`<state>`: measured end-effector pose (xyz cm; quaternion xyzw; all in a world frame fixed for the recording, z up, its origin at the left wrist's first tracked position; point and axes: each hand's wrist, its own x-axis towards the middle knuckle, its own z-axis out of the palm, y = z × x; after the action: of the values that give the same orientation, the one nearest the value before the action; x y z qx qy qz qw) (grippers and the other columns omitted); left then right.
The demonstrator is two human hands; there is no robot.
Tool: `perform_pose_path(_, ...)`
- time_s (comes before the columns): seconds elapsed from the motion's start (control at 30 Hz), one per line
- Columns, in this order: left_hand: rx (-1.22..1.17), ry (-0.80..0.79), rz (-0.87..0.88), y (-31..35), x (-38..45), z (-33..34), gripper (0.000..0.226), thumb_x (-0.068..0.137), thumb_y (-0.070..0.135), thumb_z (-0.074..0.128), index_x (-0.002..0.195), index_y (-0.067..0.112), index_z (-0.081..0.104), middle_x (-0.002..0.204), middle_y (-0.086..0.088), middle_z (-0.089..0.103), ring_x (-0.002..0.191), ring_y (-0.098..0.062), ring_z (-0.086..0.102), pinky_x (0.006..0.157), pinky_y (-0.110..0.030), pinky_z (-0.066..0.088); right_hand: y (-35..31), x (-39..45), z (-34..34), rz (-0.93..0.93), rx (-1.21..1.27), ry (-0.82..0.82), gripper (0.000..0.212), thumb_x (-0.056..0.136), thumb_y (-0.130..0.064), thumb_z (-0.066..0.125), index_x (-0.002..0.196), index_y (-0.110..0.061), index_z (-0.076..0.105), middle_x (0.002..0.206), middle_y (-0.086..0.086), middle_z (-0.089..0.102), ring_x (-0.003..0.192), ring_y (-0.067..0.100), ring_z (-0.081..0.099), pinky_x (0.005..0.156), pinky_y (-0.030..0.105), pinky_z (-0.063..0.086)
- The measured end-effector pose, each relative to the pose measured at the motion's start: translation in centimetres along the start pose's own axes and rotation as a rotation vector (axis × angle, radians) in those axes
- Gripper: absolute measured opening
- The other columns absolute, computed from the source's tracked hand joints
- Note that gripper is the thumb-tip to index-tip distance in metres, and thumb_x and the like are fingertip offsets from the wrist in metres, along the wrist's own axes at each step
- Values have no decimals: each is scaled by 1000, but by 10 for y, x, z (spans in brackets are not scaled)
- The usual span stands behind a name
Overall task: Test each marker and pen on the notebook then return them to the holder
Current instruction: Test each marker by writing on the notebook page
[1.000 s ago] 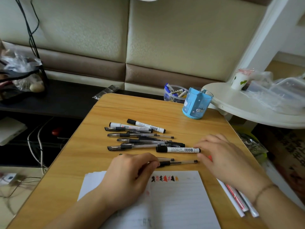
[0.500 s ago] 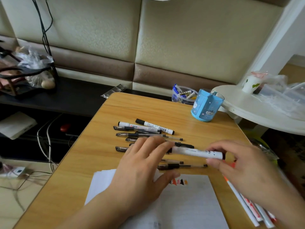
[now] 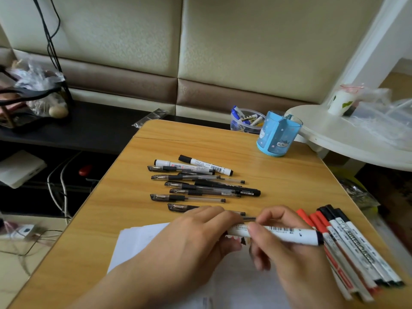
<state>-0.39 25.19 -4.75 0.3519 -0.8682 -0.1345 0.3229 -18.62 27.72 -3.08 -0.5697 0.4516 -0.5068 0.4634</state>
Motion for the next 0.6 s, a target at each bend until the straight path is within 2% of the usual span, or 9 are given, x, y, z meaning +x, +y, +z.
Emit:
perform_pose_path(0.07,-8,-4,2,4,0,0,28,100,41,43,109,19,58,96,8,58,83,-13,53,68,-22,40,3,0,1,2,14,-17,51,53,-64,82,77,-21,66,51,18,60,43,25,56,43,28,44)
perform_pose_path(0.13,6,-15,1,7,-1,-1,24,100,41,43,95,21,55,84,11,53,72,-11,47,61,-21,33,5,-1,2,-11,35,-47,50,55,-61,82,74,-18,67,51,20,61,42,24,57,43,25,44)
perform_pose_path(0.23,45,-53,4,6,-3,-5,25,97,47,43,85,26,49,67,7,51,59,-15,45,51,-28,30,7,-2,1,22,52,-102,48,56,-58,84,69,-16,64,54,23,62,44,25,57,45,24,45)
perform_pose_path(0.33,-33,-106,12,3,-4,-10,31,97,53,40,89,27,55,66,2,55,58,-18,46,50,-32,36,6,-4,-2,27,35,-155,47,60,-56,83,69,-14,63,57,19,63,48,26,58,49,27,48)
perform_pose_path(0.47,-42,-103,41,-3,-5,-13,29,96,54,47,98,29,62,60,2,49,52,-13,37,46,-29,30,0,-3,-8,-56,-120,-211,35,65,-54,80,72,-23,66,65,13,66,54,26,57,52,32,46)
perform_pose_path(0.53,-27,-92,37,-4,-6,-9,30,96,56,47,101,30,61,59,4,53,52,-10,41,47,-29,33,-2,-3,-11,-69,-122,-203,37,65,-56,80,72,-23,66,60,9,65,52,20,56,51,29,45)
perform_pose_path(0.6,-51,-86,-2,-2,-6,-7,34,91,64,47,105,34,55,51,9,46,49,-5,41,47,-23,30,-5,-2,-14,-91,-125,-179,38,63,-55,80,72,-21,67,55,5,62,50,16,55,49,27,44)
